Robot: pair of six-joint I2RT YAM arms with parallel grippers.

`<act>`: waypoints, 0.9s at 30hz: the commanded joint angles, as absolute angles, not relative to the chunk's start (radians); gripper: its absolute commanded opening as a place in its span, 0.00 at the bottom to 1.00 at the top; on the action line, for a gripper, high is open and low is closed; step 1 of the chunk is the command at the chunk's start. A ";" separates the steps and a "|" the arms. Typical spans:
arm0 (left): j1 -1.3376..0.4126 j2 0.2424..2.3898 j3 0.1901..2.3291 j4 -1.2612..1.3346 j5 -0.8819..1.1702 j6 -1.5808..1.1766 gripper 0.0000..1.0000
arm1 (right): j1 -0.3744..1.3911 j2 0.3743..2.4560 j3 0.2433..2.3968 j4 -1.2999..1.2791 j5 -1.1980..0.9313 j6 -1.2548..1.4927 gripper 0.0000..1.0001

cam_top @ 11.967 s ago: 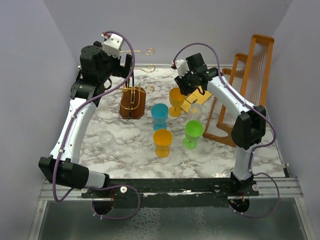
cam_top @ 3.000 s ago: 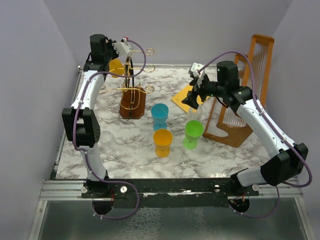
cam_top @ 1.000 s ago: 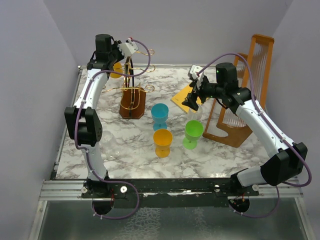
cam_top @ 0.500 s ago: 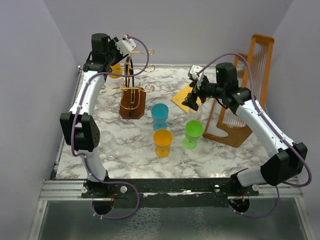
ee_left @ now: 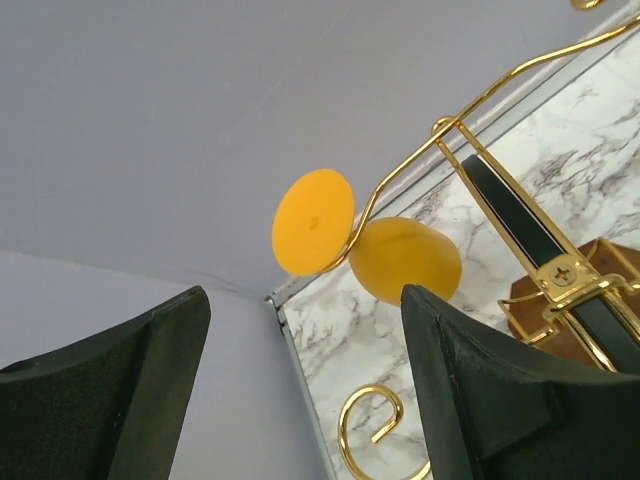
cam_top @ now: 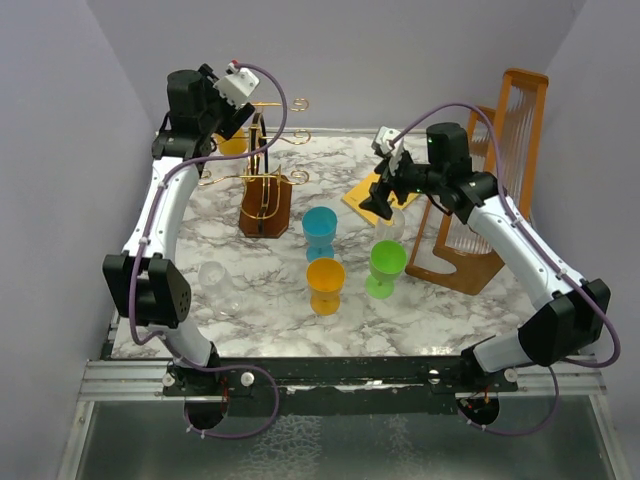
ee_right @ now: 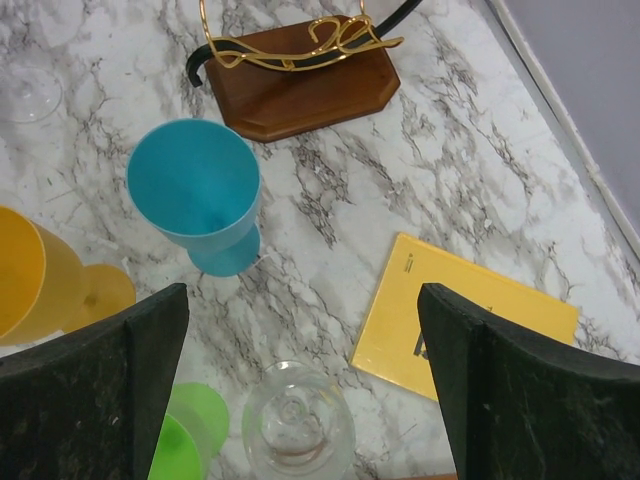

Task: Place the wine glass upside down on the wine glass rack

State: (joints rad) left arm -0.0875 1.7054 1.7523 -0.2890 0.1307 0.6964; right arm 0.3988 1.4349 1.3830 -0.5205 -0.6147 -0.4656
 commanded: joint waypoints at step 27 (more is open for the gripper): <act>-0.093 1.370 1.512 -0.307 0.145 0.279 0.99 | 0.591 1.791 1.599 -0.593 -0.372 -0.192 0.63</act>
State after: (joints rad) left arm -0.0875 1.4040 1.5124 -0.3157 0.1234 0.3023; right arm 0.5739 1.7699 1.5532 -0.5716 -0.3889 -0.2142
